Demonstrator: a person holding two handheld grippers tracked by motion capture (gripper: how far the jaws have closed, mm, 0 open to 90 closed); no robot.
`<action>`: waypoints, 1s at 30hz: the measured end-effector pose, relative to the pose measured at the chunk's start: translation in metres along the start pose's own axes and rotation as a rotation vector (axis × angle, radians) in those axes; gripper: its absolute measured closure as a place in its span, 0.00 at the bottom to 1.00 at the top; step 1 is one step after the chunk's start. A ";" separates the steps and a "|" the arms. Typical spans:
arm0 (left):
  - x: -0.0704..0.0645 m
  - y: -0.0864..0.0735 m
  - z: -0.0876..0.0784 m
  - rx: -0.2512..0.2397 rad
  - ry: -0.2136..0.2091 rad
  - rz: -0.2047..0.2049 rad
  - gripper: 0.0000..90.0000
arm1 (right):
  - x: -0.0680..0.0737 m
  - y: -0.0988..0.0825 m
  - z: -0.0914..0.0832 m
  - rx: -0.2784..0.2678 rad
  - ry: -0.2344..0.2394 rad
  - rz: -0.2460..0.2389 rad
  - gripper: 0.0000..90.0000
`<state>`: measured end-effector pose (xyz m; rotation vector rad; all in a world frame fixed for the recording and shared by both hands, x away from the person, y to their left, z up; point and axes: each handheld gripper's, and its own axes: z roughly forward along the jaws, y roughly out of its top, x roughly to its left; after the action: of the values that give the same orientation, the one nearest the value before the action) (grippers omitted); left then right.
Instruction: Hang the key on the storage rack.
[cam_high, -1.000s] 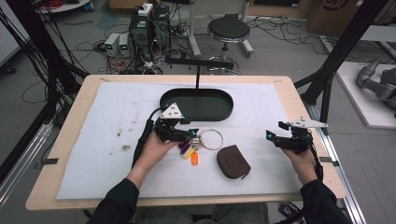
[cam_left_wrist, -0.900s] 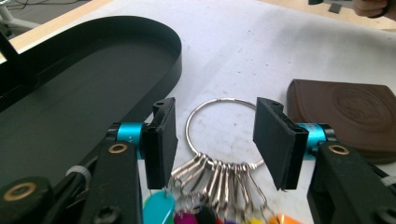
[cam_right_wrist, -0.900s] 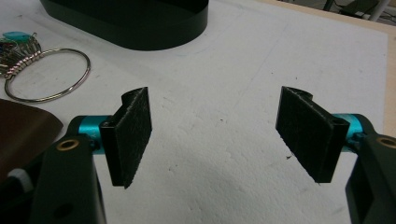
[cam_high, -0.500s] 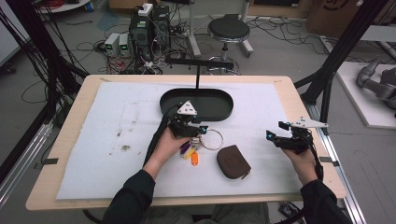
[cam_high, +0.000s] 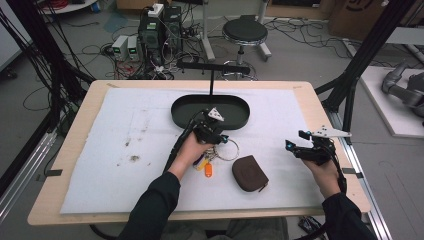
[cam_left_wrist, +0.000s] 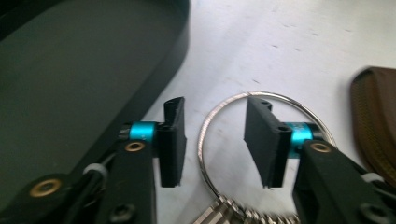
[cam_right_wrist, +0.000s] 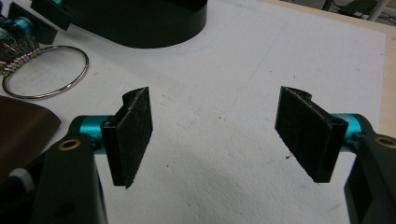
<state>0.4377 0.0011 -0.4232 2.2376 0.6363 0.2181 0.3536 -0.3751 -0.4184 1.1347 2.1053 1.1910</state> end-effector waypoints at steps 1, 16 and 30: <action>0.001 0.000 0.002 0.007 0.003 -0.005 0.68 | 0.000 0.000 0.000 0.002 0.002 0.000 0.31; 0.003 -0.004 0.012 0.090 0.025 0.009 0.85 | 0.000 0.000 0.001 0.003 0.007 -0.003 0.31; 0.004 -0.005 0.005 0.068 -0.011 0.016 0.95 | -0.001 0.000 0.000 -0.001 0.006 -0.004 0.31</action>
<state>0.4411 0.0028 -0.4308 2.3080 0.6282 0.1951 0.3544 -0.3760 -0.4189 1.1267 2.1099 1.1950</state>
